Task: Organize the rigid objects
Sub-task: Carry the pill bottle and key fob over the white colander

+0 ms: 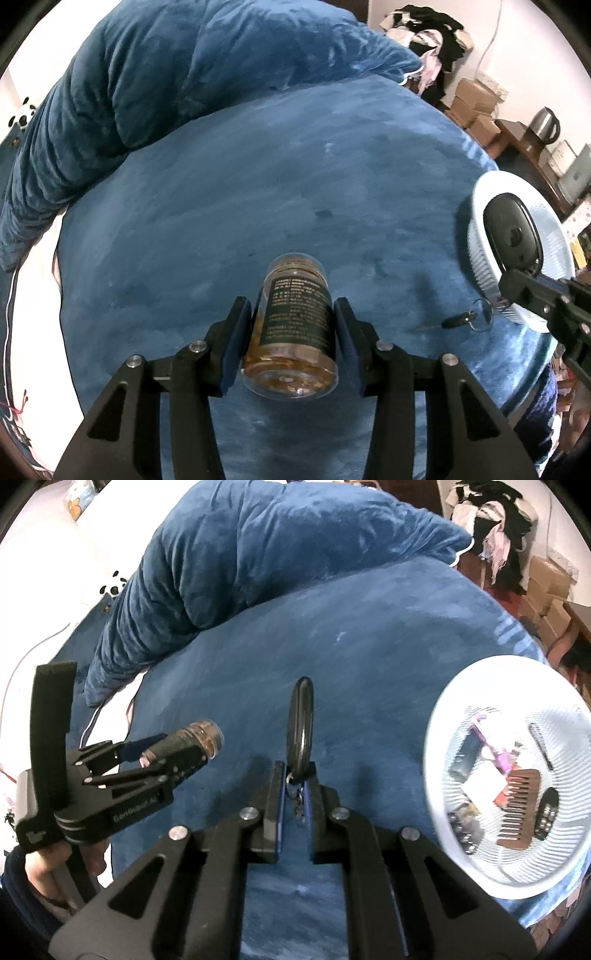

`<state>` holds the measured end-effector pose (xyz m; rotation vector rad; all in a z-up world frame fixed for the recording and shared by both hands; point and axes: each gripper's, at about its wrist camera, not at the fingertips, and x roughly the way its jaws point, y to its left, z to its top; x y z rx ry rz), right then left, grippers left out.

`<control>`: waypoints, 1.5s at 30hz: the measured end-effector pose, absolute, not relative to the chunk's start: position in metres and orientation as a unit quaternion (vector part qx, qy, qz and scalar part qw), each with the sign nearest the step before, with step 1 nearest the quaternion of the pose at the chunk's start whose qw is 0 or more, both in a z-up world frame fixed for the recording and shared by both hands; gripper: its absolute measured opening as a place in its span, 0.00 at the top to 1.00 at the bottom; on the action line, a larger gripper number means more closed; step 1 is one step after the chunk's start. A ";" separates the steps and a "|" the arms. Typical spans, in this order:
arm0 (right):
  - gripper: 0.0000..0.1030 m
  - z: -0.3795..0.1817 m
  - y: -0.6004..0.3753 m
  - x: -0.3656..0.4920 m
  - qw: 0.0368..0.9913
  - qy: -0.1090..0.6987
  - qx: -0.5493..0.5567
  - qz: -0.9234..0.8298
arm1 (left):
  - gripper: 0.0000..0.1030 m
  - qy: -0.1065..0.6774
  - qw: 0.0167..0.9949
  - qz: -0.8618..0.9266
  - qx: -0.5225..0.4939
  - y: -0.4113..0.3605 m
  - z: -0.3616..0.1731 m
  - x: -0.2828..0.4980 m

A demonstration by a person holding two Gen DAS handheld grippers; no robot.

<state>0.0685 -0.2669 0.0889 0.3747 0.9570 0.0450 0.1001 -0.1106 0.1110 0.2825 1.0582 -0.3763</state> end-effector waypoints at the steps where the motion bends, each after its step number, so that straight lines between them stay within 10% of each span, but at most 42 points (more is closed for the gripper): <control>1: 0.92 0.091 -0.269 0.066 0.872 0.456 0.180 0.019 | 0.54 0.498 0.837 -0.181 0.135 -0.114 0.113 0.097; 17: 0.92 0.111 -0.311 0.030 0.882 0.430 0.190 -0.014 | 0.57 0.476 0.835 -0.230 0.150 -0.173 0.137 0.065; 19: 0.92 0.114 -0.319 0.025 0.884 0.427 0.191 -0.021 | 0.65 0.473 0.835 -0.238 0.153 -0.182 0.139 0.063; 20: 0.92 0.116 -0.324 0.022 0.884 0.424 0.193 -0.025 | 0.87 0.474 0.832 -0.243 0.156 -0.189 0.140 0.061; 28: 0.92 0.122 -0.354 0.005 0.886 0.416 0.200 -0.051 | 0.89 0.472 0.824 -0.272 0.156 -0.216 0.144 0.053; 31: 0.92 0.122 -0.360 0.001 0.885 0.415 0.203 -0.052 | 0.80 0.488 0.815 -0.266 0.164 -0.213 0.132 0.051; 33: 0.92 0.120 -0.359 0.000 0.885 0.415 0.203 -0.051 | 0.49 0.516 0.806 -0.248 0.152 -0.204 0.115 0.054; 45: 0.91 0.095 -0.329 0.006 0.876 0.435 0.206 -0.016 | 0.47 0.595 0.763 -0.192 0.163 -0.198 0.009 0.065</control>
